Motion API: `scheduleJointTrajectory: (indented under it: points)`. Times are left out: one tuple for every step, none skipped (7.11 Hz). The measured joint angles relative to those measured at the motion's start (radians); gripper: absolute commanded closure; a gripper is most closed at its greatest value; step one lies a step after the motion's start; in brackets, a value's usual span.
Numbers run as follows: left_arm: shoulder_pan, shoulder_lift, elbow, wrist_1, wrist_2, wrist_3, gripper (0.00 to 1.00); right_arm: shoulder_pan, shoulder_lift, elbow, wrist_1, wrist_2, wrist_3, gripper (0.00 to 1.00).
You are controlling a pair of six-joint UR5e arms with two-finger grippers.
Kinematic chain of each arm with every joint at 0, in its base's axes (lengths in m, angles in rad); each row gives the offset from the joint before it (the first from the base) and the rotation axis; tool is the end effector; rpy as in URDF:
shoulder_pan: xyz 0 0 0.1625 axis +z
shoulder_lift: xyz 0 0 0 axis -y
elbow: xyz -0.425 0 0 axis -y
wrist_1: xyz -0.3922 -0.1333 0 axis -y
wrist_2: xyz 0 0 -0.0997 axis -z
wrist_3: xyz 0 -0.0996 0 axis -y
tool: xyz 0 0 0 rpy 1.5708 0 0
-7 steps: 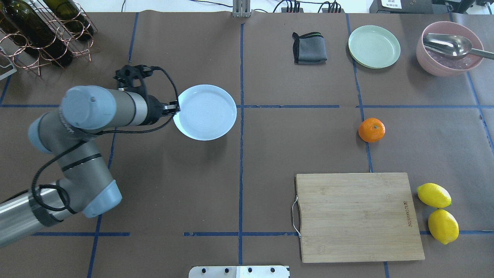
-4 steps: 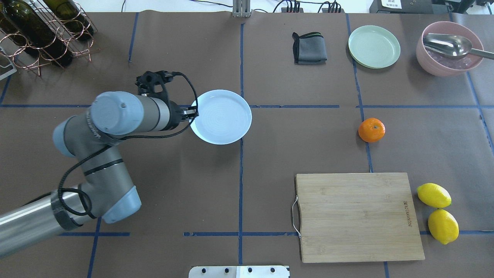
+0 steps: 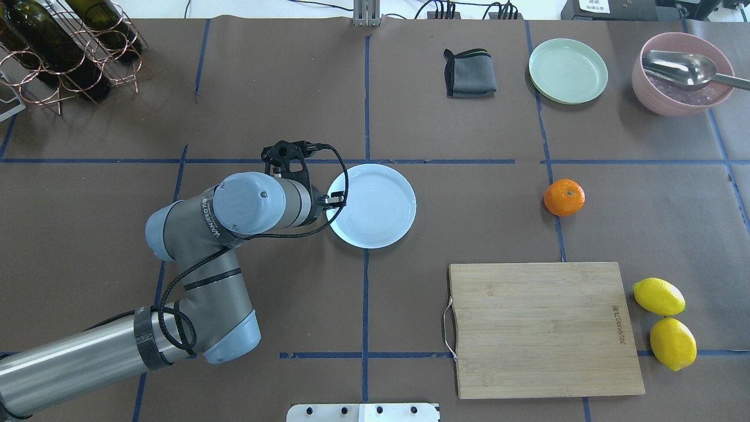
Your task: Pick orange to plate
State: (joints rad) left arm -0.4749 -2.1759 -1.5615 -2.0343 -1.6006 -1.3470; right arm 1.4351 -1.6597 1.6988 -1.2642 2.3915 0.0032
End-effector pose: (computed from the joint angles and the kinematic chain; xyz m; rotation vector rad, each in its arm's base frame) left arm 0.5647 -0.4369 0.2537 0.3379 1.0066 -0.2113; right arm -0.0038 -0.4748 0.6006 0.2695 -0.8349 -0.2657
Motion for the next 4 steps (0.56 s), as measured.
scheduleJointTrajectory:
  points:
    - [-0.016, 0.026, -0.054, 0.038, -0.006, 0.088, 0.0, 0.0, 0.0, 0.0, 0.0, 0.0, 0.0, 0.0]
    - [-0.057, 0.061, -0.142, 0.123, -0.029, 0.208, 0.0, 0.001, 0.0, -0.001, 0.0, 0.0, -0.001, 0.0]
    - [-0.13, 0.105, -0.243, 0.225, -0.083, 0.363, 0.0, 0.0, 0.0, -0.001, 0.0, 0.0, -0.001, 0.0]
    - [-0.235, 0.165, -0.32, 0.291, -0.158, 0.538, 0.0, 0.0, 0.0, -0.001, 0.0, 0.0, -0.002, 0.0]
